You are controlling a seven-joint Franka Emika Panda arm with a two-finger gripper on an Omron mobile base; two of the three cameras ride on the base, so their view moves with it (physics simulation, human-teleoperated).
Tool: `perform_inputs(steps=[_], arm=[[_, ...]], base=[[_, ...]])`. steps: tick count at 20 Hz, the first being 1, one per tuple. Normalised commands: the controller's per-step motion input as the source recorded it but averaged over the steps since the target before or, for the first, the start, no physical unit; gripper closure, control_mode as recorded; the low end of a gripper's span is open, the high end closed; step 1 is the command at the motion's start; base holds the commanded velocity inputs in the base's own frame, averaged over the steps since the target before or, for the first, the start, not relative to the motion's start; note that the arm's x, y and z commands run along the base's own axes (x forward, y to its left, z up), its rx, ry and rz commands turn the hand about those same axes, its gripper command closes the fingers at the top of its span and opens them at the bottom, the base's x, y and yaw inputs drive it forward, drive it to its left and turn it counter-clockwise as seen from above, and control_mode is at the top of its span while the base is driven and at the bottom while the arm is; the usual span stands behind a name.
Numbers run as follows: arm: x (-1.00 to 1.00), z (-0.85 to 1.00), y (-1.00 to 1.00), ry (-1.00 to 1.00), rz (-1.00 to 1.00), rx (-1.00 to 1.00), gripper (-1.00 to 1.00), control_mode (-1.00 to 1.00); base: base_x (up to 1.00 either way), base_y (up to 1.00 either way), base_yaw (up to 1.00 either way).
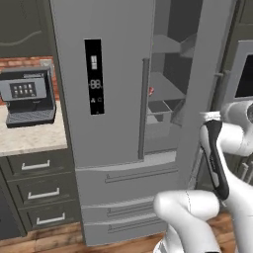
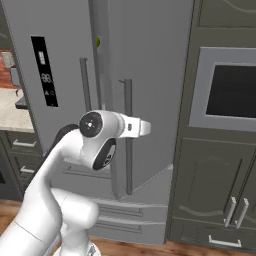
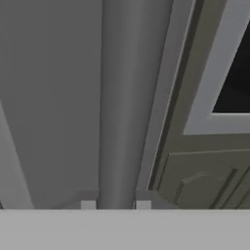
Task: Gather the lime and corn from the fridge and place them on a tray on the dining counter. Then gather the steaks from the fridge and place them on the other tray.
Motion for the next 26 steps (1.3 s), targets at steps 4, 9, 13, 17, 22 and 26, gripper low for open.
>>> perform_inputs(steps=[4,9,13,17,22,26], arm=[[-0.65,0.02,-0.23,-0.03,0.02,0.0,-1.0,-1.0],[-1.0,0.09,0.56,-0.11,0.03,-0.1,-1.0,-1.0],[-0.76,0.36,0.96,0.0,0.0,-0.21,-1.0,-1.0],[-0.01,0.4,1.0,0.17,-0.02,-0.24,-1.0,-1.0],[0.45,0.03,0.78,0.2,-0.12,-0.3,-1.0,-1.0],[0.93,-0.06,0.27,0.27,-0.11,-0.22,-1.0,-1.0]], base=[[0.0,0.0,0.0],[0.0,0.0,0.0],[0.0,0.0,0.0],[0.0,0.0,0.0],[0.0,0.0,0.0],[0.0,0.0,0.0]])
